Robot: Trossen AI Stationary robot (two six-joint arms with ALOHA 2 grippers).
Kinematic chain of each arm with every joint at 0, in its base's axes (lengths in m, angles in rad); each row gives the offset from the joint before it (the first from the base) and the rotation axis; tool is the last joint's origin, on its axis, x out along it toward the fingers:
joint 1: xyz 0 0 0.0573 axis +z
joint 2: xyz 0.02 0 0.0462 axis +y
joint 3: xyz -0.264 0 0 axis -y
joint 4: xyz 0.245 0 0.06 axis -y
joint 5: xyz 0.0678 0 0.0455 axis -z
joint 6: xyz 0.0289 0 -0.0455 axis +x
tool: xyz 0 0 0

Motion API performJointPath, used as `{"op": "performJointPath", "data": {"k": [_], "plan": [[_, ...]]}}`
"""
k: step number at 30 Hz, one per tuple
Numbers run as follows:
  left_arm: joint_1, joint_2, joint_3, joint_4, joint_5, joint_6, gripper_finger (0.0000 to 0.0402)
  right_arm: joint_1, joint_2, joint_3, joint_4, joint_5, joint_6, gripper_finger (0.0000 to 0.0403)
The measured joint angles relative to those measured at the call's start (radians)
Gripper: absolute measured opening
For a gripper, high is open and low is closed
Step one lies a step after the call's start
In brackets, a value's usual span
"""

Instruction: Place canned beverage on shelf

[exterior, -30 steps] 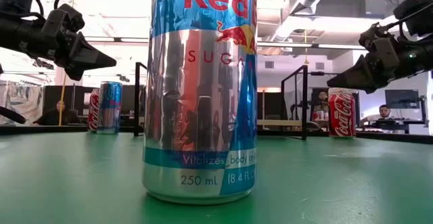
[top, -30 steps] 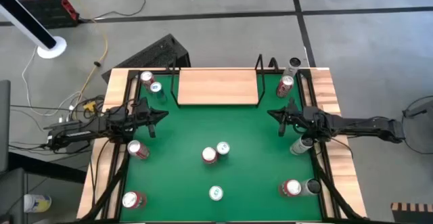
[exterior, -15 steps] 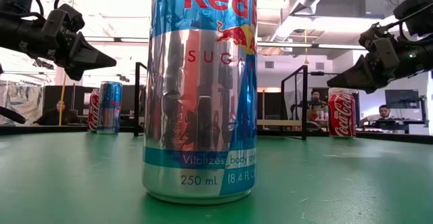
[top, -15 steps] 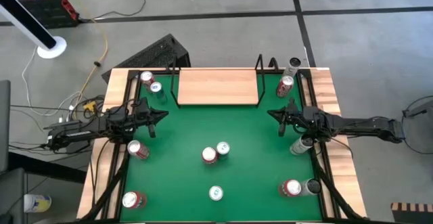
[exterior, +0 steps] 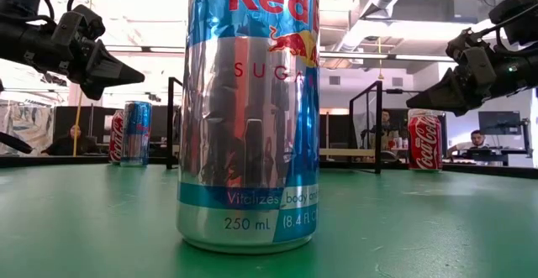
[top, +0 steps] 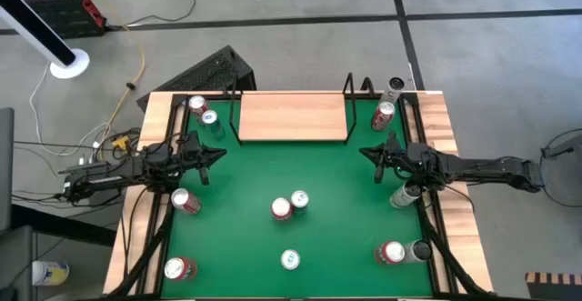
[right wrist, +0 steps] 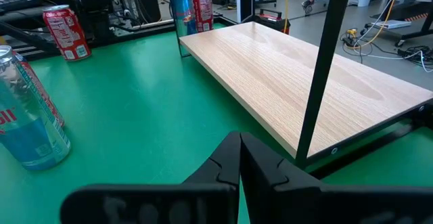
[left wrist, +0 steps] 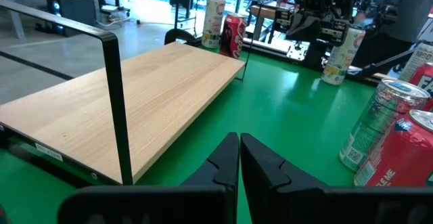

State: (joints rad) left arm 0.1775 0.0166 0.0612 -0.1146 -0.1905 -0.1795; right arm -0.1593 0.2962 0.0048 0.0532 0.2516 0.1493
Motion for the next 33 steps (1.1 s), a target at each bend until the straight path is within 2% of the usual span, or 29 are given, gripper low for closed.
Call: {"op": "performJointPath", "data": {"k": [29, 33], "plan": [[0.000, 0.000, 0.000, 0.000, 0.000, -0.002, 0.0000, 0.000, 0.000, 0.000, 0.000, 0.000, 0.000, 0.0032], [0.000, 0.000, -0.001, 0.012, 0.000, -0.107, 0.0000, 0.000, 0.000, 0.000, 0.000, 0.000, 0.000, 0.0032]]}}
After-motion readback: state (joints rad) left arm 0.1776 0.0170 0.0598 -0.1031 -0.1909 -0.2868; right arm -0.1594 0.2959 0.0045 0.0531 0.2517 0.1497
